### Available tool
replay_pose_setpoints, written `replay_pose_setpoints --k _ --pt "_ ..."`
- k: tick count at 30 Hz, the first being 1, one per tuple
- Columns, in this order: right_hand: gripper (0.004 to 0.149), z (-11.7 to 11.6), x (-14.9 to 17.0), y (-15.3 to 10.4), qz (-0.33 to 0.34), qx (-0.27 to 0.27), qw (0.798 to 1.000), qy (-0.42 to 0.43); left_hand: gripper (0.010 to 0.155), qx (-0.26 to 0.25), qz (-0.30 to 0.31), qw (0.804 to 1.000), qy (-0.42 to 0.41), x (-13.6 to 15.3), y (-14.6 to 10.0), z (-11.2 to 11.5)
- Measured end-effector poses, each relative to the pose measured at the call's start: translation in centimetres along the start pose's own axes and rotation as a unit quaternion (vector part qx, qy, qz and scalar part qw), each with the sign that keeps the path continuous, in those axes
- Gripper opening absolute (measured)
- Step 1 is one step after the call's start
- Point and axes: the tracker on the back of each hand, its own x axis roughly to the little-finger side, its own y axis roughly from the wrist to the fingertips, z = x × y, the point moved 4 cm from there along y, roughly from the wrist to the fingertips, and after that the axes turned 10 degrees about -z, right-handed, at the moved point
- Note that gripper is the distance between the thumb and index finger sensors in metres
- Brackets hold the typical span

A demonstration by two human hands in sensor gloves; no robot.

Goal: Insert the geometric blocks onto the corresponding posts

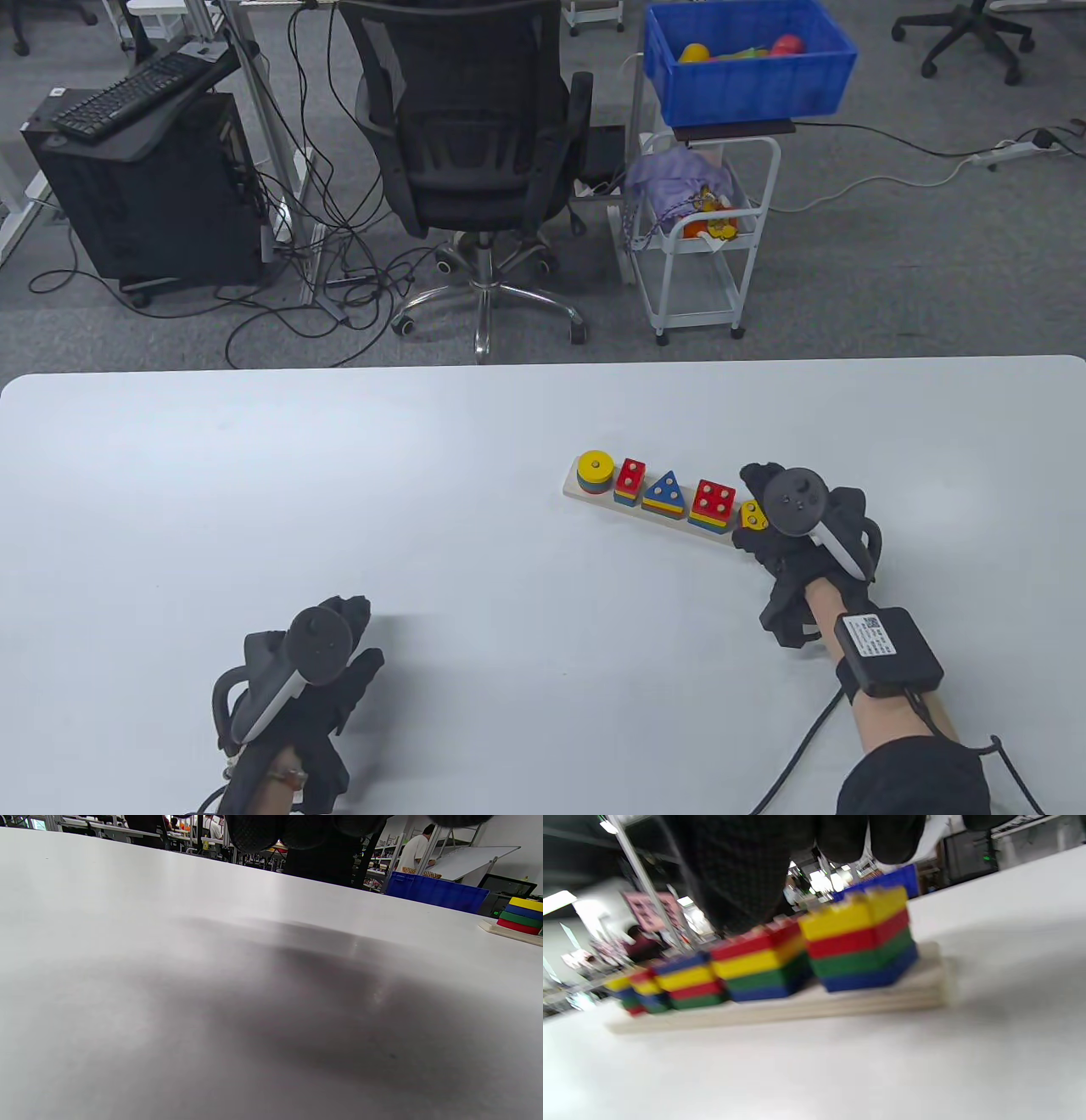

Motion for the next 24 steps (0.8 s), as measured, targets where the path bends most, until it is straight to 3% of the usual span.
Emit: replay_pose_setpoints --k 5,8,14,18,24 --pt "0.071 1.3 -1.5 -5.6 0.081 0.026 0.996 -0.011 0.073 -0.030 -0.005 1.000 0.001 -0.1 -0.2 -0.2" --pt "0.070 1.6 -2.3 -8.7 0.096 0.047 0.994 -0.008 0.073 -0.048 -0.015 0.999 0.006 -0.2 -0.4 -0.2" --pt "0.070 0.3 -4.2 -14.3 0.125 0.016 0.991 -0.043 0.079 -0.057 -0.001 0.998 0.006 -0.8 -0.9 -0.2" --pt "0.072 -0.9 -4.2 -15.9 0.120 -0.005 0.988 -0.101 0.082 -0.055 0.005 0.998 0.012 -1.0 -1.0 -0.1" --pt "0.075 -3.4 -3.8 -15.3 0.132 -0.017 0.980 -0.149 0.083 -0.040 0.011 0.999 0.022 -1.1 -0.9 0.2"
